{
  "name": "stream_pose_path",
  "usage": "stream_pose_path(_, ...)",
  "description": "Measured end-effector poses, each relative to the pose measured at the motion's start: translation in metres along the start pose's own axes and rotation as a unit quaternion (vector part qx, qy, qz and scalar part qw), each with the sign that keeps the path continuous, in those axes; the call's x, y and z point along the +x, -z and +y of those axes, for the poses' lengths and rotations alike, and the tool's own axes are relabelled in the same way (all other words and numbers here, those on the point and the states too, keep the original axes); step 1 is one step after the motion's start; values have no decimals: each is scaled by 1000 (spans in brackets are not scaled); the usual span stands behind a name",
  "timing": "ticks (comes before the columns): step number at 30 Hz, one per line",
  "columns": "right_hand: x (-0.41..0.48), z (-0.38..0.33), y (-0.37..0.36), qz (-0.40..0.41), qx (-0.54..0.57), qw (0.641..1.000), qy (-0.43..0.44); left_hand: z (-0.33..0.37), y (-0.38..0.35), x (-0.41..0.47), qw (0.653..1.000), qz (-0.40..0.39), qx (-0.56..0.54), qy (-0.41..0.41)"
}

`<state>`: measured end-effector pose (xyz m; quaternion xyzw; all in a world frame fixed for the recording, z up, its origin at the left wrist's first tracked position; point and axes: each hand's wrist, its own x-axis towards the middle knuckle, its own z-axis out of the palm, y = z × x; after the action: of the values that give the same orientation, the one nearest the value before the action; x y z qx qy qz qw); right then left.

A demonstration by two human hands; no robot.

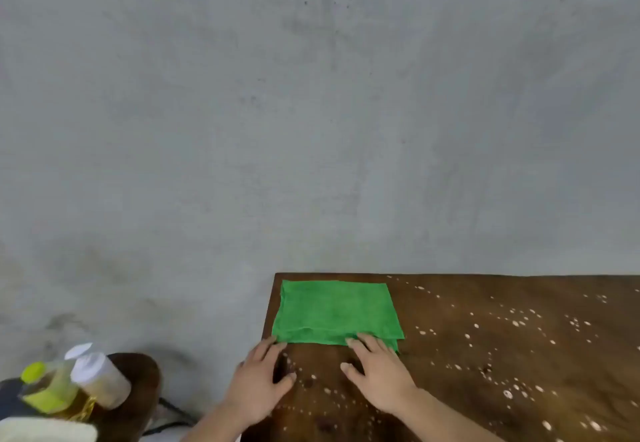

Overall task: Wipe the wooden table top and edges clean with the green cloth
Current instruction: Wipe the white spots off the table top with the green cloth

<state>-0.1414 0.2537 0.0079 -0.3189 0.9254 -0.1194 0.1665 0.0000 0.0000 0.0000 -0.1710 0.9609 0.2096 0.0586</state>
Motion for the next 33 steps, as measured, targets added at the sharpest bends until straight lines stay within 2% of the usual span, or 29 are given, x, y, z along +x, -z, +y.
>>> stream_pose_path(3, 5, 5, -3, 10, -18, 1000, 8, -4, -5, 4, 999, 14, 25, -13)
stream_pose_path(19, 22, 22, -23, 109, -98, 987, 69, -10, -39, 3, 997, 82, -5, -17)
stream_pose_path(25, 48, 12, -16, 186, -98, 975, 75, -12, -44, 2, 995, 101, -11, -22)
stream_pose_path(27, 65, 4, -9, 180, -89, 976, 86, -13, -44, 2, 994, 109, -16, -26)
stream_pose_path(33, 124, -23, 4, 83, -75, 992, 59, -15, -48, 1, 991, 133, -15, -24)
